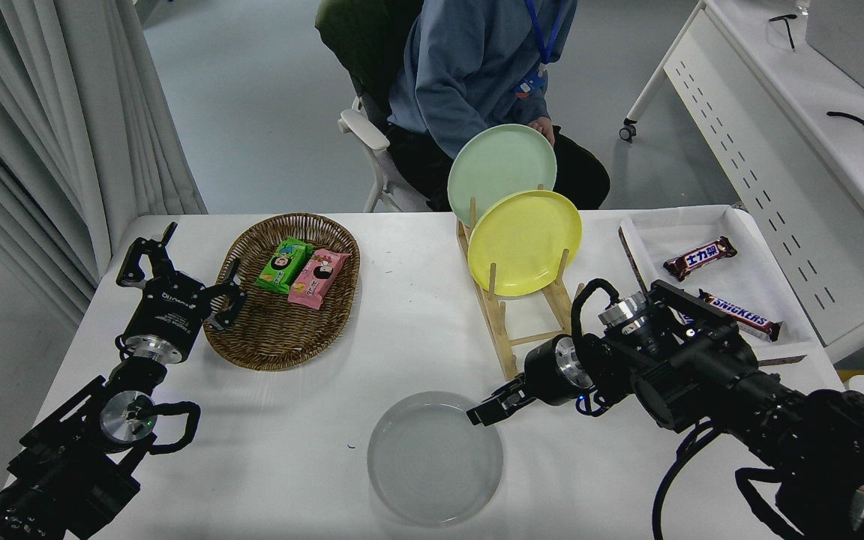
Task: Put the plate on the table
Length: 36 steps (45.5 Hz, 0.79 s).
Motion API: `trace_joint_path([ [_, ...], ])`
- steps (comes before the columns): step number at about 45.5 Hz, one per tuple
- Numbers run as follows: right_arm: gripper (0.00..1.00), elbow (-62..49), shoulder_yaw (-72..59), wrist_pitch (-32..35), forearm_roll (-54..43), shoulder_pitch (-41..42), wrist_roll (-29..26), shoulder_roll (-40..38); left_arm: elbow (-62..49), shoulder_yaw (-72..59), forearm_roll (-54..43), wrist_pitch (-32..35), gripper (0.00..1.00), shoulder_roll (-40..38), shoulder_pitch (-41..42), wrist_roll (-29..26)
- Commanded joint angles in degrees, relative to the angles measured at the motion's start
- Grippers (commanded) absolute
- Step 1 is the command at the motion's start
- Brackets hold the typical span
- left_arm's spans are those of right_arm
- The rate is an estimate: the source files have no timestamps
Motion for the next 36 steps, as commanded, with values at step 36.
trace_joint_path([
  [36, 1.0, 23.0, -4.0, 10.7, -34.2, 9.7, 0.4, 0.0, -0.1, 0.0, 0.0, 0.0, 1.0, 0.0, 0.0, 0.0],
])
